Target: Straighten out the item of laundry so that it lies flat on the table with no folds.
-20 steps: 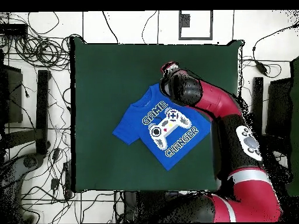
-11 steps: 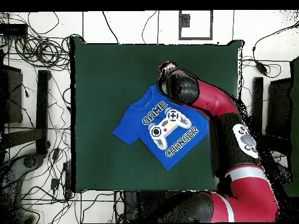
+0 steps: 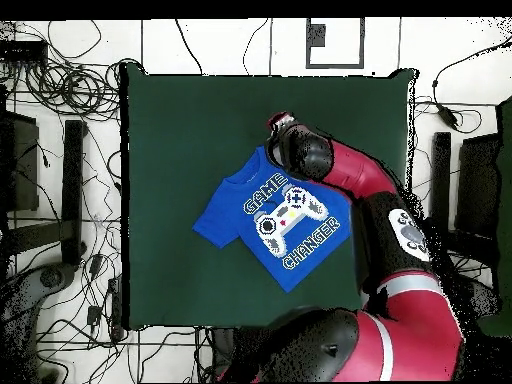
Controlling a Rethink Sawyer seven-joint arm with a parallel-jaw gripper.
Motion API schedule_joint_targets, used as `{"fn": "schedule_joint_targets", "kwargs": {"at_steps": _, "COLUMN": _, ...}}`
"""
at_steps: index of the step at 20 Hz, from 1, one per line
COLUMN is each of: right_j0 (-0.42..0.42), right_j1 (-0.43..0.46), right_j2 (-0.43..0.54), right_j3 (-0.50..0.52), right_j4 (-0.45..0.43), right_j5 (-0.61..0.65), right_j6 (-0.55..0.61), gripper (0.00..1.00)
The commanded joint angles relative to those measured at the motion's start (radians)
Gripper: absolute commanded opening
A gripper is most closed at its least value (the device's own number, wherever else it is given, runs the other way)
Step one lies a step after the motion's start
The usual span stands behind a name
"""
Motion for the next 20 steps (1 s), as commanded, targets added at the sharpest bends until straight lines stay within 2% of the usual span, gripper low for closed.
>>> {"fn": "schedule_joint_targets", "kwargs": {"at_steps": 1, "right_j0": 0.064, "right_j1": 0.084, "right_j2": -0.007, "right_j3": -0.043, "right_j4": -0.035, "right_j5": 0.069, "right_j6": 0.000, "gripper": 1.00}}
{"fn": "schedule_joint_targets", "kwargs": {"at_steps": 6, "right_j0": 0.085, "right_j1": 0.089, "right_j2": -0.048, "right_j3": -0.075, "right_j4": -0.035, "right_j5": 0.133, "right_j6": 0.000, "gripper": 1.00}}
{"fn": "schedule_joint_targets", "kwargs": {"at_steps": 20, "right_j0": 0.088, "right_j1": 0.106, "right_j2": -0.059, "right_j3": -0.070, "right_j4": -0.033, "right_j5": 0.102, "right_j6": -0.003, "gripper": 1.00}}
